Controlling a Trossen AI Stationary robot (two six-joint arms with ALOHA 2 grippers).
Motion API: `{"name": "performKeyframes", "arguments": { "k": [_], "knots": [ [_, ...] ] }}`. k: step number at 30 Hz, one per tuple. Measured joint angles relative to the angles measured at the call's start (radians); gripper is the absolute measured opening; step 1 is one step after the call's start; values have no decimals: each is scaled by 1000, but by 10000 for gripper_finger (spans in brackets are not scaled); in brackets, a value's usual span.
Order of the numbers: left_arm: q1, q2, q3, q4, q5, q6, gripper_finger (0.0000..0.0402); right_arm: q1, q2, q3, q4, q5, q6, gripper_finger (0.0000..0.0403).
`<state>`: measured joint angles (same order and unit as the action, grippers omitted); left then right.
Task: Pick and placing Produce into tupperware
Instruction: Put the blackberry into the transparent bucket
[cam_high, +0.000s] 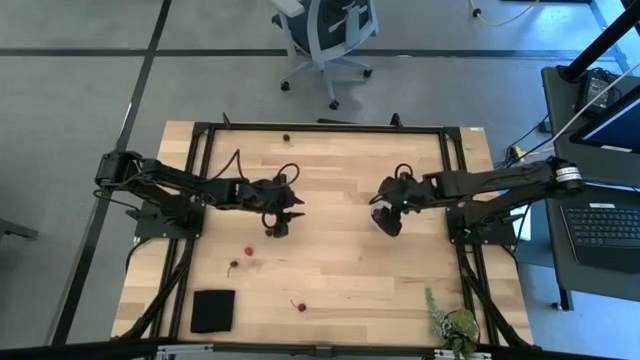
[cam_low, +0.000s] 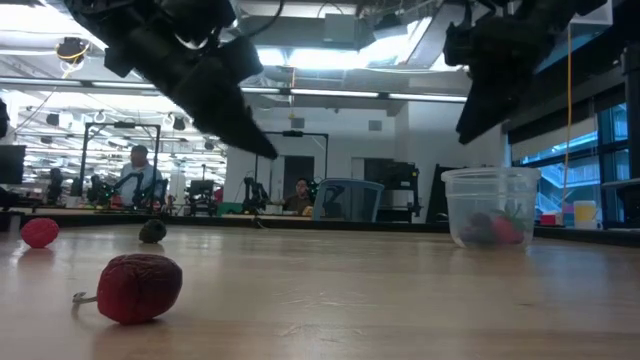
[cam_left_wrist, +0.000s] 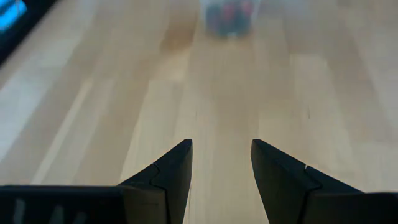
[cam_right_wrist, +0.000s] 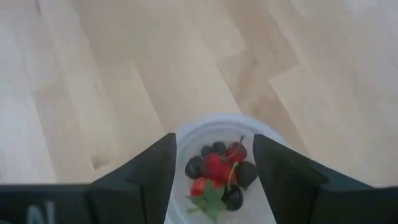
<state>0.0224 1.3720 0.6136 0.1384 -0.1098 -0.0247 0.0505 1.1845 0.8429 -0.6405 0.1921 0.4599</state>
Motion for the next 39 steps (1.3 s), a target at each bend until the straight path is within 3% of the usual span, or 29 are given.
{"name": "performKeyframes", "arguments": {
  "k": [5, 9, 12, 15, 22, 27, 39],
  "knots": [
    [-20, 0, 2, -118, 1, 0, 157, 0, -3, 0, 15, 2, -6, 214],
    [-60, 0, 68, -369, 9, -9, 157, 0, 7, 0, 25, 2, -27, 214],
    [-83, 0, 134, -572, 45, -133, 157, 0, 6, 0, 49, 2, -38, 214],
    [-94, 0, 181, -669, 109, -270, 157, 0, 6, 0, 74, 2, -66, 214],
    [-131, 0, 188, -691, 155, -273, 157, 0, 6, 0, 122, 2, -100, 214],
    [-145, 0, 181, -734, 154, -181, 157, 0, 6, 0, 122, 2, -98, 214],
    [-130, 0, 121, -727, 59, -174, 157, 0, 6, 0, 142, 1, -100, 214]
  ]
}}
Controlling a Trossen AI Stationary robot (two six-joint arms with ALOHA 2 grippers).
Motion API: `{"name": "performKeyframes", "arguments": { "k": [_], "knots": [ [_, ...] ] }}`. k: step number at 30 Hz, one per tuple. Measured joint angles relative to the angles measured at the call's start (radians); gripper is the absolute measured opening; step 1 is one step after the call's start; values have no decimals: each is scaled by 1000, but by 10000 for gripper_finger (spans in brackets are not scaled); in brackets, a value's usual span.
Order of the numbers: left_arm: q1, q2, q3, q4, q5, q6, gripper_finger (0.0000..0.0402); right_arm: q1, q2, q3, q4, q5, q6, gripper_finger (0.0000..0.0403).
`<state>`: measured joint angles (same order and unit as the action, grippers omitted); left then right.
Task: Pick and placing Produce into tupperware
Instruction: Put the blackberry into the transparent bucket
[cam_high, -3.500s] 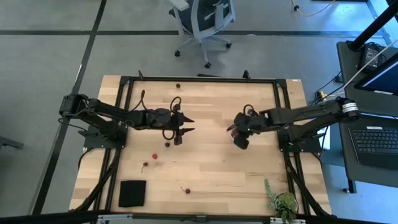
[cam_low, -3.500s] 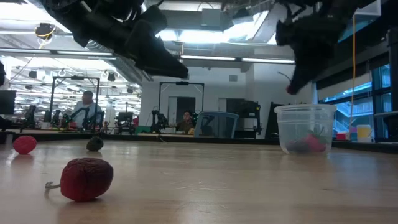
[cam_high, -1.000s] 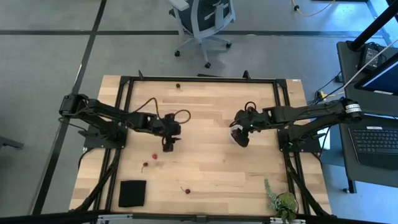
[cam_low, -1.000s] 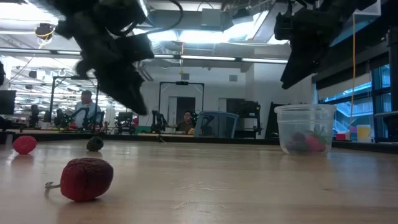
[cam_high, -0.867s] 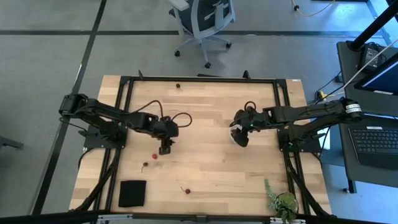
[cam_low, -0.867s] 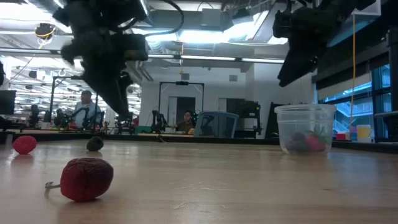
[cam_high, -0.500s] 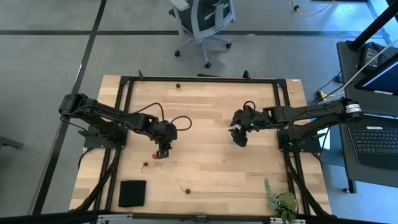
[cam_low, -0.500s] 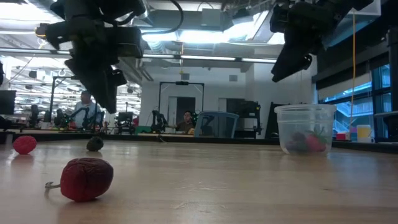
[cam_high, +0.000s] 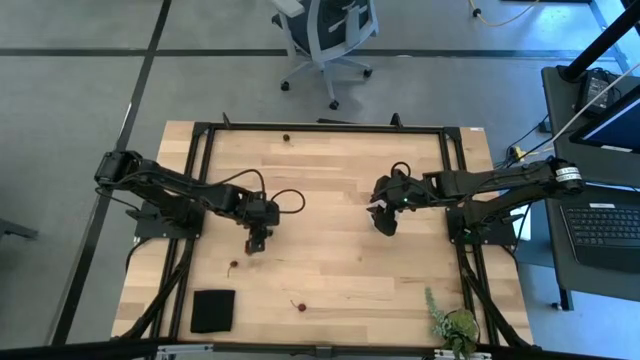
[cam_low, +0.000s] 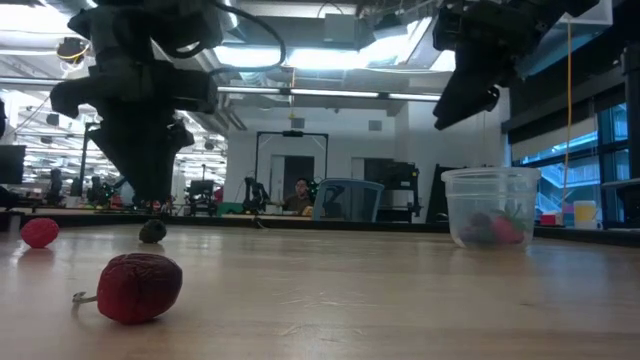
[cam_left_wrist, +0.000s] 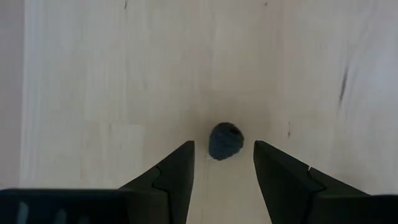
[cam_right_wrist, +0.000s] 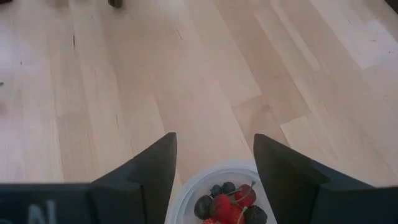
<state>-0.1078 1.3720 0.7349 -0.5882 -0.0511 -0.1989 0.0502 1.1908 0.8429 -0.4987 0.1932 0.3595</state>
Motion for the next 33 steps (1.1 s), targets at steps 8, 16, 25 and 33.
{"name": "performKeyframes", "arguments": {
  "k": [8, 16, 25, 33],
  "knots": [
    [2, 15, 0, 29, 0, 0, 157, 0, 0, 0, 2, 0, -2, 214],
    [-5, 120, -1, 53, 8, 0, 157, 0, 0, 0, 2, 0, -2, 214],
    [-5, 214, 5, 70, 2, 50, 149, 0, 0, 0, 1, 0, -2, 214],
    [-5, 212, 3, 73, 1, 52, 85, 0, 0, 0, 1, 0, -2, 214]
  ]
}}
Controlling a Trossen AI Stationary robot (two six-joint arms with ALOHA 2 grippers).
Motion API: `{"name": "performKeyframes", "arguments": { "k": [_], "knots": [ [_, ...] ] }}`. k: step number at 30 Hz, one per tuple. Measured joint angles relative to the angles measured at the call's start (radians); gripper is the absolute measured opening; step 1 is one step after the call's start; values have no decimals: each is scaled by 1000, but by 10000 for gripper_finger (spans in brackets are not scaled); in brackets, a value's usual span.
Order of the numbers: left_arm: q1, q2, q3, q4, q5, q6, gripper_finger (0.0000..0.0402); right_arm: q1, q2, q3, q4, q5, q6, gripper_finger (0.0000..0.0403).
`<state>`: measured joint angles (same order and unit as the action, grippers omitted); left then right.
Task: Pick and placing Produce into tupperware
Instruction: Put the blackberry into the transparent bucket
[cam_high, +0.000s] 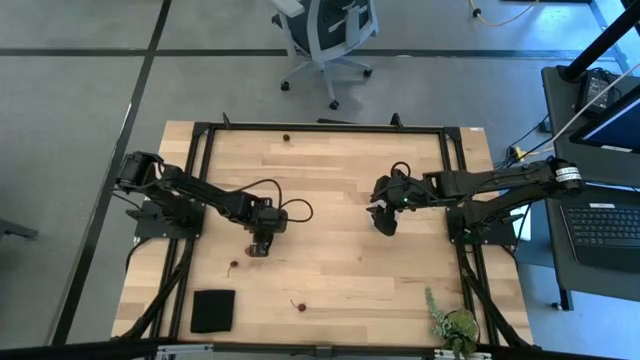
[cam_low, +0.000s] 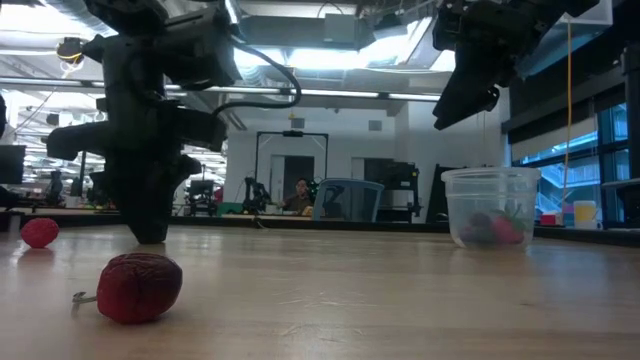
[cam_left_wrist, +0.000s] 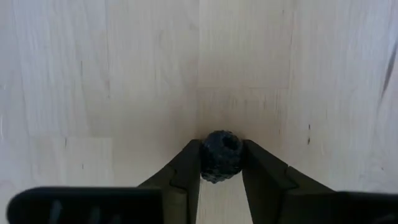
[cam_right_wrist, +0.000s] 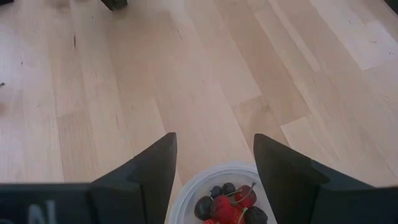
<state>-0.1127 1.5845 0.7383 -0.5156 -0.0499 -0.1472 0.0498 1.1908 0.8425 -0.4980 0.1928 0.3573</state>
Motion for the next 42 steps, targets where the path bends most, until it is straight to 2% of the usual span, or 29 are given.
{"name": "performKeyframes", "arguments": {
  "k": [5, 8, 14, 16, 19, 25, 28, 36, 42],
  "knots": [
    [-10, 0, 24, -10, -23, 5, 85, 0, 0, 0, 11, -1, 22, 214],
    [-25, -8, 64, 8, -85, 72, 85, 0, 0, 0, 65, -1, 53, 214],
    [-51, -70, 133, 69, -388, 193, 95, 0, 0, 0, 262, -3, 55, 214],
    [-51, -82, 144, 172, -493, 252, 94, 0, 0, 0, 330, -2, 3, 214],
    [-51, -90, 142, 312, -566, 350, 92, 0, 2, 0, 414, -2, -55, 214],
    [-43, -91, 143, 637, -568, 552, 96, 0, 52, 0, 547, 1, -64, 214],
    [-40, -91, 143, 727, -547, 619, 94, 0, 108, 0, 604, 1, -101, 214],
    [-18, -91, 137, 754, -454, 631, 97, 0, 246, -2, 715, 0, -150, 214],
    [-18, -91, 128, 752, -456, 681, 94, -1, 287, -1, 800, 0, -130, 214]
  ]
}}
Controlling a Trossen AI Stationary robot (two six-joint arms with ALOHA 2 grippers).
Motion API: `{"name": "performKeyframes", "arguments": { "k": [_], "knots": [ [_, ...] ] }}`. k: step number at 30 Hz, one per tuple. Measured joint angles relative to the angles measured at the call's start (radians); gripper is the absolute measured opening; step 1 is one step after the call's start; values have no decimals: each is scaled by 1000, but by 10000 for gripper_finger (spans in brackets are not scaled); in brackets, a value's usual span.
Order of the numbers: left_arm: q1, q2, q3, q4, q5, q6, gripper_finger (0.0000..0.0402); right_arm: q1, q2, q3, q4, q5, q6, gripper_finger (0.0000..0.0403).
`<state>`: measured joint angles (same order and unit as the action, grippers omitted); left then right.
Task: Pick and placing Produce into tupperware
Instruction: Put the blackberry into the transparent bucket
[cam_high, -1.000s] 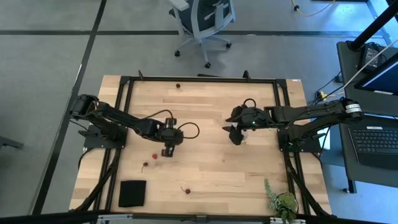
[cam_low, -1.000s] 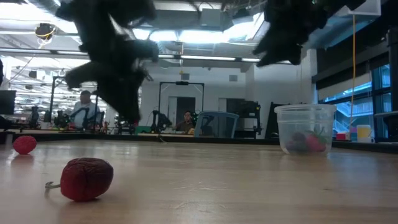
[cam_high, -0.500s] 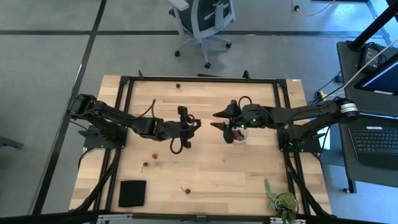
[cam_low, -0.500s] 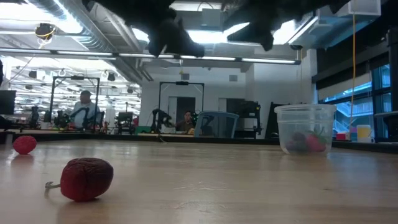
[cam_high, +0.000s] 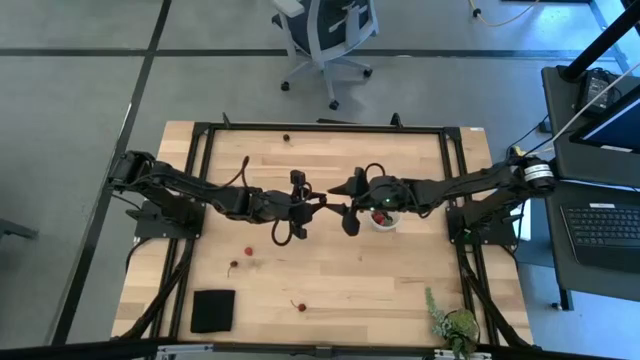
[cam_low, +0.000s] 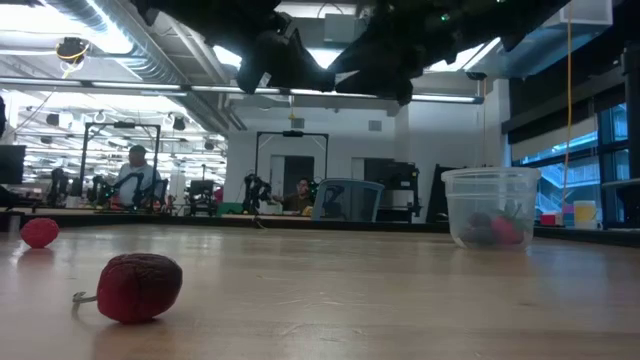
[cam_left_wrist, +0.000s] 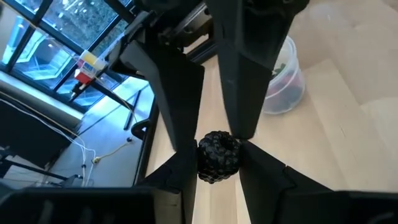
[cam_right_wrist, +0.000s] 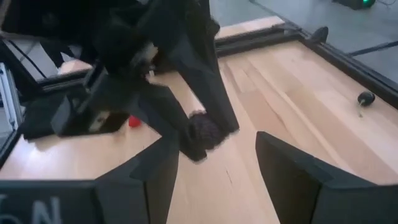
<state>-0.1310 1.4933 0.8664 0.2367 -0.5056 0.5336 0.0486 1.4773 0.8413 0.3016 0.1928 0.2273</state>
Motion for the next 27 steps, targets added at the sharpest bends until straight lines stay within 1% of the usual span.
{"name": "performKeyframes", "arguments": {
  "k": [5, 13, 19, 23, 27],
  "knots": [
    [0, 0, -1, 9, -4, 28, 97, 0, 4, 0, 30, 0, 1, 214],
    [0, 0, -1, 92, -3, 108, 97, 0, 5, 0, 90, -1, 3, 214],
    [-3, 0, -1, 124, 30, 130, 98, 1, 4, 1, 107, -3, 2, 213],
    [-3, 0, -1, 126, 31, 130, 98, 1, 4, 1, 107, -3, 3, 194],
    [-3, 0, -1, 132, 31, 131, 98, 1, 4, 1, 107, -4, 2, 152]
  ]
}}
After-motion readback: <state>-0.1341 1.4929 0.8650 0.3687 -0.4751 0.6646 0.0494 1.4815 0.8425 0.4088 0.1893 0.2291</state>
